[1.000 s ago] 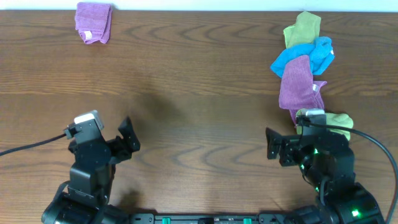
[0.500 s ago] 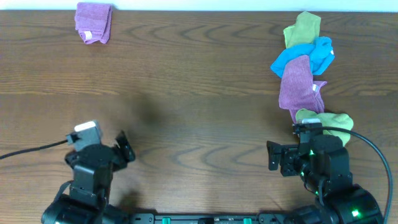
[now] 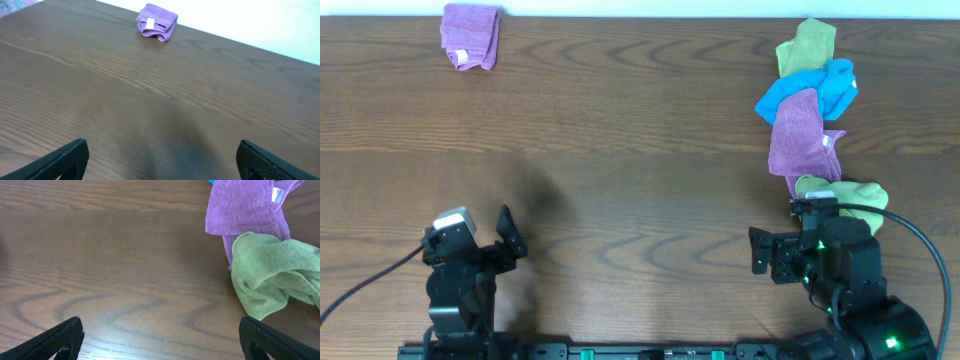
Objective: Fold the cloth
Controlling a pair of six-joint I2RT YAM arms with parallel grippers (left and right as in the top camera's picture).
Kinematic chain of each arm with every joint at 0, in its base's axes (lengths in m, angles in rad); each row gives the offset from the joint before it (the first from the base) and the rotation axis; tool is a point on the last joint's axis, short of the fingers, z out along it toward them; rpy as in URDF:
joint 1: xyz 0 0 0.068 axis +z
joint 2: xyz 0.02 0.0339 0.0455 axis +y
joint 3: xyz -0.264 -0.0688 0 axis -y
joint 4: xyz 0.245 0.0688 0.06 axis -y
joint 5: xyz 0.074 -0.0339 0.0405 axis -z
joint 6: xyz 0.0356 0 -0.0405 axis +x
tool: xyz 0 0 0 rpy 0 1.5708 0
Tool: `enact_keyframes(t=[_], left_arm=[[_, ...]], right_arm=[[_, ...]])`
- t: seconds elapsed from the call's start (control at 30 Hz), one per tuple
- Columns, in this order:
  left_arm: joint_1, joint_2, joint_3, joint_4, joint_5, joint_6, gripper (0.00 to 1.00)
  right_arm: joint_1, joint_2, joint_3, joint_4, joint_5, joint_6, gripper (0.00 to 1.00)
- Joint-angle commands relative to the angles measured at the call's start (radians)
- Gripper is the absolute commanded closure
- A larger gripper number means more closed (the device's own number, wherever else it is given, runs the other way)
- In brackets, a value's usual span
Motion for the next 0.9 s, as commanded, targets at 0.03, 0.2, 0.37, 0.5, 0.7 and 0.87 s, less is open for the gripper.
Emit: enact_keyframes(t=[0.03,0.2,0.37,0.5,0.7,0.87], left_arm=[[0.008,-0.066,-0.046,0.005,0.034,0.026,0.05],[0.008,-0.146,-0.1,0.004,0.04,0.025,0.05],[0.008,-0.188,-0.153,0.005,0.041,0.005,0.04],[0.008,-0.188,-0.173,0.005,0.056,-0.009,0.05],[0.008,-0.188,-0.194,0.005,0.066,-0.021,0.05],[0.006,-0.187,-0.194,0.005,0.066,-0.02,0.05]], right_arm=[[-0.005,-0.005,0.002,0.0,0.0,0.012,0.01],[-0.005,-0.005,0.002,0.0,0.0,0.012,0.01],[-0.005,-0.005,0.002,0.0,0.0,0.012,0.01],[-0.005,-0.005,0.002,0.0,0.0,0.012,0.01],[-0.005,-0.005,0.002,0.0,-0.001,0.012,0.01],[-0.005,-0.005,0.002,0.0,-0.001,0.012,0.01]])
